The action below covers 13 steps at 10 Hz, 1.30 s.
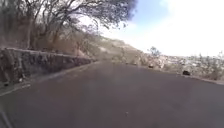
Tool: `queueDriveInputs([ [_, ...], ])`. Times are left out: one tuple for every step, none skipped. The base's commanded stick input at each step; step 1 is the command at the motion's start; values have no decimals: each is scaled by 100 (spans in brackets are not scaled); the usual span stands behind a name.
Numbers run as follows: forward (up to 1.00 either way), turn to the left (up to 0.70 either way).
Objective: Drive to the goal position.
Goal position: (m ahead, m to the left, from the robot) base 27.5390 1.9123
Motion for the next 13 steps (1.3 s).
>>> queueDriveInputs([
  [70,0],
  [70,0],
  [70,0],
  [70,0],
  [70,0],
  [70,0],
  [70,0],
  [70,0],
  [70,0],
  [70,0],
  [70,0],
  [70,0],
  [70,0],
])
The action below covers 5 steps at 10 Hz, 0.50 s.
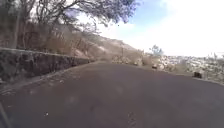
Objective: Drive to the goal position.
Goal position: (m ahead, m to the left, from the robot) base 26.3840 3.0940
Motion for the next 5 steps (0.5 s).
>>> queueDriveInputs([
  [70,0],
  [70,0],
  [70,0],
  [70,0],
  [70,0],
])
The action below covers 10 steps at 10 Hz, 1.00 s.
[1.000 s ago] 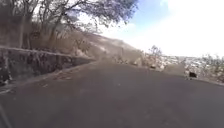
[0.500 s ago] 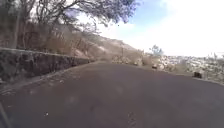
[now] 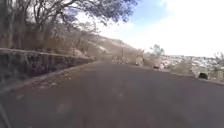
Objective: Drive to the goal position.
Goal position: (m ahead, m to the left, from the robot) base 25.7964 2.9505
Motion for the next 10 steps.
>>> queueDriveInputs([
  [70,0],
  [70,0],
  [70,0],
  [70,0],
  [70,0],
  [70,0],
  [70,0],
  [70,0],
  [70,0],
  [70,0],
])
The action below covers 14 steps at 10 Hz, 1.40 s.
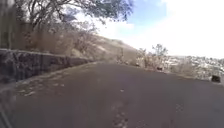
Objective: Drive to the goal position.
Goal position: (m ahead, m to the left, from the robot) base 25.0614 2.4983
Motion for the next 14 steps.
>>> queueDriveInputs([
  [70,0],
  [70,2],
  [70,7],
  [70,33],
  [70,34],
  [70,35],
  [70,0],
  [70,0],
  [70,0],
  [70,0],
  [70,0],
  [70,0],
  [70,0],
  [70,0],
])
